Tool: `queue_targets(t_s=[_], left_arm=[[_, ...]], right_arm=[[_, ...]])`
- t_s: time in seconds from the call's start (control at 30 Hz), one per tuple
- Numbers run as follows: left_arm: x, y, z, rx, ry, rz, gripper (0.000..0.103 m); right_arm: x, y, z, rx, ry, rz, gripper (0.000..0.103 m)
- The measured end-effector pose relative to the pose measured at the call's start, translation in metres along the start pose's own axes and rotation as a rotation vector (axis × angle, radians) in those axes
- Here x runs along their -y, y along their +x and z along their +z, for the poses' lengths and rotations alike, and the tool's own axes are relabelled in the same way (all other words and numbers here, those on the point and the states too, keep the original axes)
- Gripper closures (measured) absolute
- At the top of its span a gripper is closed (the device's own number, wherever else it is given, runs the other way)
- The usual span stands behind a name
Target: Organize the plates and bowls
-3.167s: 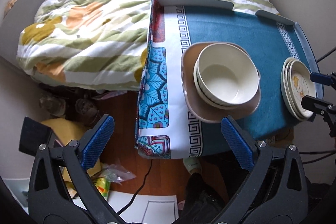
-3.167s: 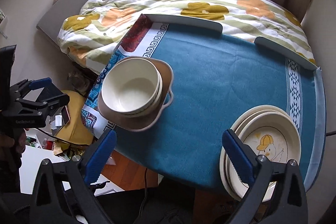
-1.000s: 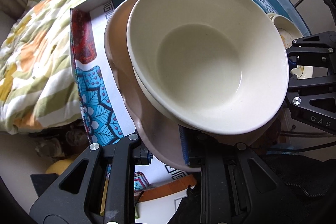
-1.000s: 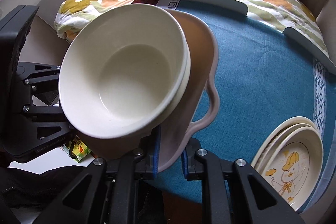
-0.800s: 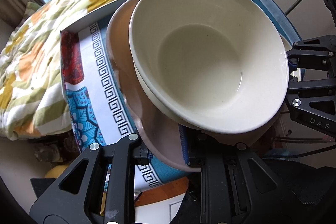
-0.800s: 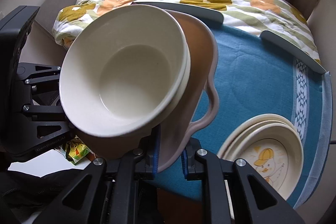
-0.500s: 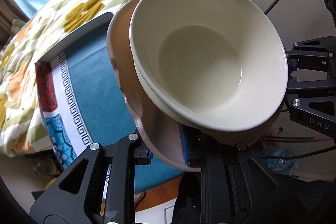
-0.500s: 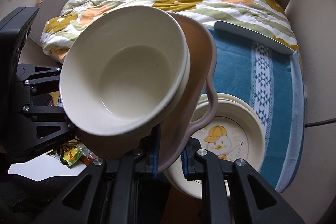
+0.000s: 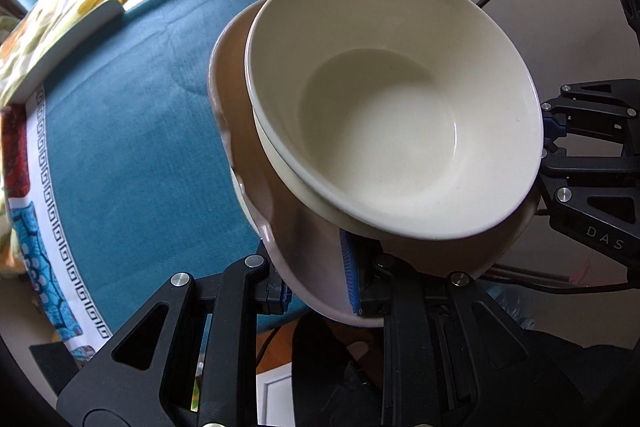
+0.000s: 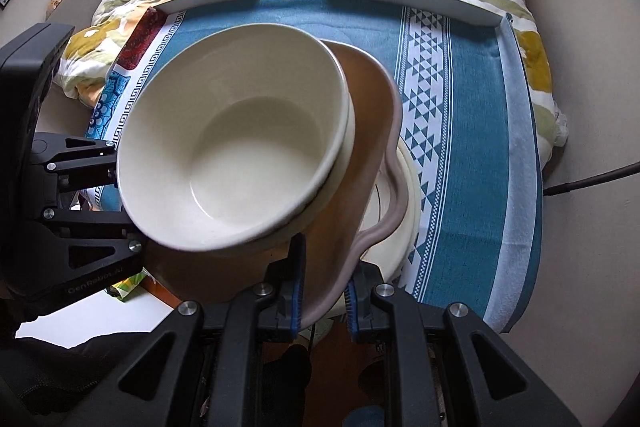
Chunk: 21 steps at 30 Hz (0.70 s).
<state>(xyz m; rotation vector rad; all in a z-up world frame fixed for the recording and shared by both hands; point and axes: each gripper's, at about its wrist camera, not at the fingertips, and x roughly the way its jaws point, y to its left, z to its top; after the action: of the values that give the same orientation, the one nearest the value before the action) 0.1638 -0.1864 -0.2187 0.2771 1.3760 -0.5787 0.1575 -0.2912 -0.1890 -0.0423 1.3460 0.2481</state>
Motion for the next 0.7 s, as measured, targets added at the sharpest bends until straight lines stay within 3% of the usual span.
queue_targets(t_s=[0.3,0.7], left_arm=[[0.008,0.026,-0.005,-0.017,-0.069,0.008,0.085],[0.006,0.030,-0.009,0.011,-0.074,0.065,0.085]], right_arm=[[0.022,0.022,-0.011,0.000,-0.012,0.037,0.087],[0.023,0.028,-0.017,0.004,-0.013,0.052,0.087]])
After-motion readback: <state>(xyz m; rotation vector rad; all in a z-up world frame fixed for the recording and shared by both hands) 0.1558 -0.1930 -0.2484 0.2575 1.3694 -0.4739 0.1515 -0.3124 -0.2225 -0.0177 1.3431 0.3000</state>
